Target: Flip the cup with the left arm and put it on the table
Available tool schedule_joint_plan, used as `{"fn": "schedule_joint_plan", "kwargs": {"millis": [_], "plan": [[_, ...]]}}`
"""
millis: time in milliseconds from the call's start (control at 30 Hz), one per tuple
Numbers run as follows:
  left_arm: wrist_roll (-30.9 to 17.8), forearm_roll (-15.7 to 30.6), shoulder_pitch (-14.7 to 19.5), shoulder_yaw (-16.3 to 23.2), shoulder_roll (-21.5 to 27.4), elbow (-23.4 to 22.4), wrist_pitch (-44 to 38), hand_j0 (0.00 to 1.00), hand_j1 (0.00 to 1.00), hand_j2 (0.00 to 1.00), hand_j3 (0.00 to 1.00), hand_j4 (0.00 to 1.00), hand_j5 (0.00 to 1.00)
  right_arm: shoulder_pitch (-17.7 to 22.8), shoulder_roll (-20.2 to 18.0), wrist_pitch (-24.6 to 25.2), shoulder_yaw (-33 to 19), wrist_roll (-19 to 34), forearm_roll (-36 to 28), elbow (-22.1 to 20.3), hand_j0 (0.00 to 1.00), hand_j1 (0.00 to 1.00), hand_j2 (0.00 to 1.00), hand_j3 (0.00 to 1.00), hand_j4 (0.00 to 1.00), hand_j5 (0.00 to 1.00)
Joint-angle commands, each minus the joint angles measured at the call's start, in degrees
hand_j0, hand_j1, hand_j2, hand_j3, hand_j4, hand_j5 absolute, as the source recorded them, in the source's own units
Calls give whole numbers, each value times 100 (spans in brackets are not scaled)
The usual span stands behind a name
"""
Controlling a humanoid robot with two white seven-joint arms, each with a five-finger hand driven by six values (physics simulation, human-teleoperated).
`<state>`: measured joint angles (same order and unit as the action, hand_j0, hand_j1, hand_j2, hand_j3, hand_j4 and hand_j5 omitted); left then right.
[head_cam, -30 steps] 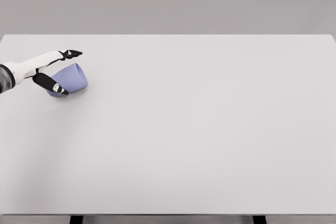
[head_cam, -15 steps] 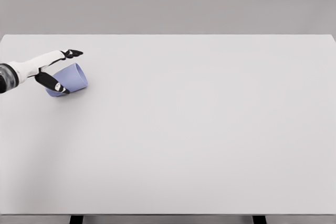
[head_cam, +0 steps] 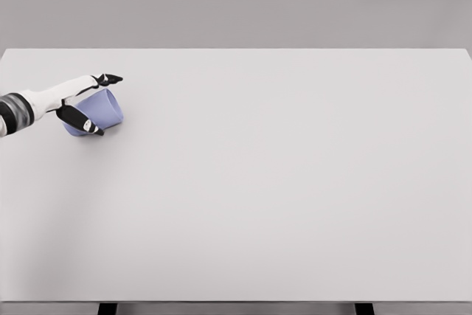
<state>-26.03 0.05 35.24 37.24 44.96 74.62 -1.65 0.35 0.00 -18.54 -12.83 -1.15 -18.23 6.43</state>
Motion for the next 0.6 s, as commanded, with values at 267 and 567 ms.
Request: {"fn": "schedule_joint_plan", "kwargs": {"millis": [267,567], "plan": [[-24,-111,-9,81,4,-9,15,87,87,87,87,87,87,0,0,-1,0,1,-6,-1,100,100,100,100,100,100],[-33,-322,-9,160,4,18,42,69,69,69,69,69,69,0,0,-1,0,1,-6,-1,100,100,100,100,100,100]]}}
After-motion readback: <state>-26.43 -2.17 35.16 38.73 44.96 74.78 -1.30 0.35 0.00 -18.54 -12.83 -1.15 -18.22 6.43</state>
